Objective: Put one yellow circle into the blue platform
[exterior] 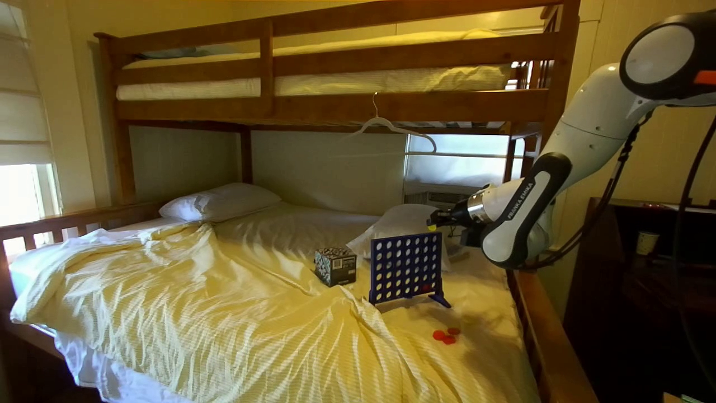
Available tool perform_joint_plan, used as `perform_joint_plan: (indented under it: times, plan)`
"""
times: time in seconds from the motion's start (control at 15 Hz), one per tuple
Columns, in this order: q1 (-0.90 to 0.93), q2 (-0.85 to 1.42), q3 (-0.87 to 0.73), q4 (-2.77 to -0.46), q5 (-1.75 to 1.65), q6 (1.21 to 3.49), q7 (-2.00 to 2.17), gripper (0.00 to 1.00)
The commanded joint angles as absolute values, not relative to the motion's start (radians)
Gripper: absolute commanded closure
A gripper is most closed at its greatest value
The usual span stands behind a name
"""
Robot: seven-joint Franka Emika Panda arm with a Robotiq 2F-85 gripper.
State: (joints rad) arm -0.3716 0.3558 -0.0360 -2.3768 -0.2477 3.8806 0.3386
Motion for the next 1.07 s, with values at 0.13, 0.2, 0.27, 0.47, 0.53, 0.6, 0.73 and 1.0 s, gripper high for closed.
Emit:
perform_joint_plan:
  times: [0.13, 0.2, 0.27, 0.47, 0.53, 0.6, 0.73, 1.0]
  plan:
    - [-0.351, 0.386, -0.045, -2.349, -0.219, 3.900, 0.313, 0.90]
    - [-0.351, 0.387, -0.044, -2.347, -0.220, 3.901, 0.314, 0.90]
    - [-0.351, 0.388, -0.044, -2.345, -0.220, 3.901, 0.313, 0.90]
    - [-0.346, 0.393, -0.045, -2.343, -0.214, 3.901, 0.305, 0.90]
    - [-0.344, 0.394, -0.046, -2.342, -0.212, 3.901, 0.300, 0.90]
    - [-0.342, 0.396, -0.046, -2.341, -0.211, 3.901, 0.296, 0.90]
    - [-0.338, 0.399, -0.048, -2.338, -0.203, 3.902, 0.287, 0.90]
    - [-0.326, 0.407, -0.052, -2.328, -0.170, 3.914, 0.265, 0.90]
